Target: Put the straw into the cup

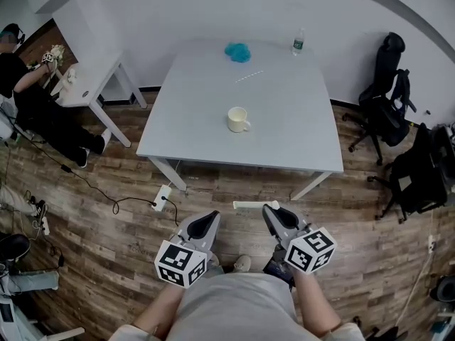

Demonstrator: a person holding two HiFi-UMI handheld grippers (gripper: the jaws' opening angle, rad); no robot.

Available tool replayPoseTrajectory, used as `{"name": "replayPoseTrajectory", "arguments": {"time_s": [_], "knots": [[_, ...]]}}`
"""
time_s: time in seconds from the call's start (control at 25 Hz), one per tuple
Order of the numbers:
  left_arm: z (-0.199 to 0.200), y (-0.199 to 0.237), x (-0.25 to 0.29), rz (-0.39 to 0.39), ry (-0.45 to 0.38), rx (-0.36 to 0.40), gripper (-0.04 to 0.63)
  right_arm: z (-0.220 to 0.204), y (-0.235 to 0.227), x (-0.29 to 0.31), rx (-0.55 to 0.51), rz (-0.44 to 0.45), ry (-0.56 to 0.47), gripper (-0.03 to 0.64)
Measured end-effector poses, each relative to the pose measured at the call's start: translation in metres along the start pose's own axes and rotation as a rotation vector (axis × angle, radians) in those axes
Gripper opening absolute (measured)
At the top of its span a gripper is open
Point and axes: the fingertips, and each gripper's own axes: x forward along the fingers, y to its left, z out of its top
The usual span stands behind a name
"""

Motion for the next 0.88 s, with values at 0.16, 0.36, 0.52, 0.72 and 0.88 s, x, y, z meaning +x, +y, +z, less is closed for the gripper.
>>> {"name": "replayPoseTrajectory", "arguments": {"time_s": [0.16,0.36,0.52,0.72,0.88], "knots": [[0.003,-0.007,0.004,0.015,-0.016,0.002,0.019,0.003,-0.006,-0.005,-0.005,0.011,0.008,0.044],[-0.002,-0.01,0.004,0.037,-0.019,-0.007,0.018,-0.001,-0.011,-0.009,-0.006,0.026,0.006,0.044],[-0.003,-0.009,0.005,0.04,-0.021,-0.004,0.018,0.001,-0.015,-0.008,-0.004,0.021,-0.006,0.044],[0.001,-0.003,0.014,0.035,-0.029,0.0,0.018,0.006,-0.018,-0.004,-0.009,0.01,-0.02,0.044],[0.006,-0.001,0.03,0.007,-0.029,0.001,0.018,0.007,-0.026,0.003,-0.001,-0.008,-0.018,0.044]]}}
